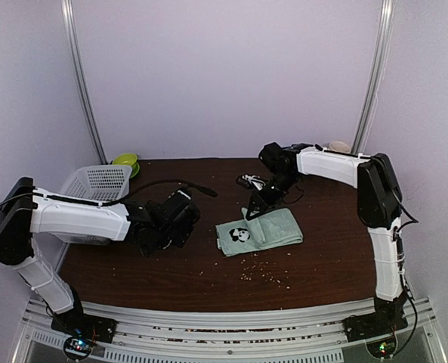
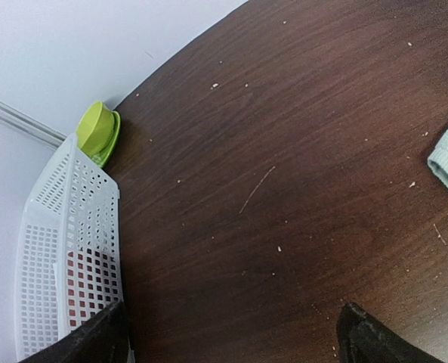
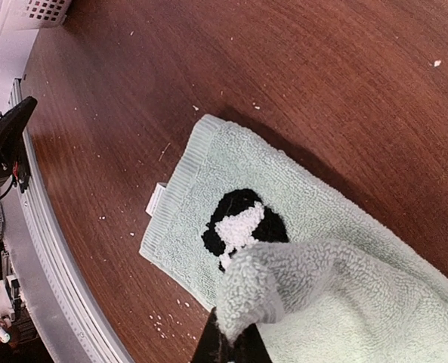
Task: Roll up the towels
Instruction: Fold the towel at the center of the board.
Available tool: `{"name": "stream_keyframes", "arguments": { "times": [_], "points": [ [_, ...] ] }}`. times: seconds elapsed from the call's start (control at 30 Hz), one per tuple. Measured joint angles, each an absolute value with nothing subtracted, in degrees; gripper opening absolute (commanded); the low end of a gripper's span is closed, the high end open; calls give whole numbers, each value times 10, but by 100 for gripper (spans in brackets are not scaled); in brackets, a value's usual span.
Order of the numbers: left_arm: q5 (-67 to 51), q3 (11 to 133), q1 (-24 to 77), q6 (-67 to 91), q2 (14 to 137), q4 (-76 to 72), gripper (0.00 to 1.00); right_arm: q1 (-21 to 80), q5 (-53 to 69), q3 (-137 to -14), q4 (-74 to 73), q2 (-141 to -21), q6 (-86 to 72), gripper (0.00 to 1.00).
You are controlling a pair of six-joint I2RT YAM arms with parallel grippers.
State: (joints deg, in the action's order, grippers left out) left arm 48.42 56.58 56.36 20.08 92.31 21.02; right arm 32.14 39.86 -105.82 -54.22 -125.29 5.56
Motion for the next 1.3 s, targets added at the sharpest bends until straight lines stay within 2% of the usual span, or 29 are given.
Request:
{"name": "stream_keyframes", "arguments": {
  "times": [1.07,1.13,1.3],
  "points": [
    [484,566,564,201,935,210,98,346,452,-1106,-529,-1306,40,1],
    [484,566,564,201,936,210,98,347,453,-1110,-529,-1308,40,4],
    [484,566,564,203,937,210,98,349,456,-1113,-524,-1320,31,20]
  ]
}}
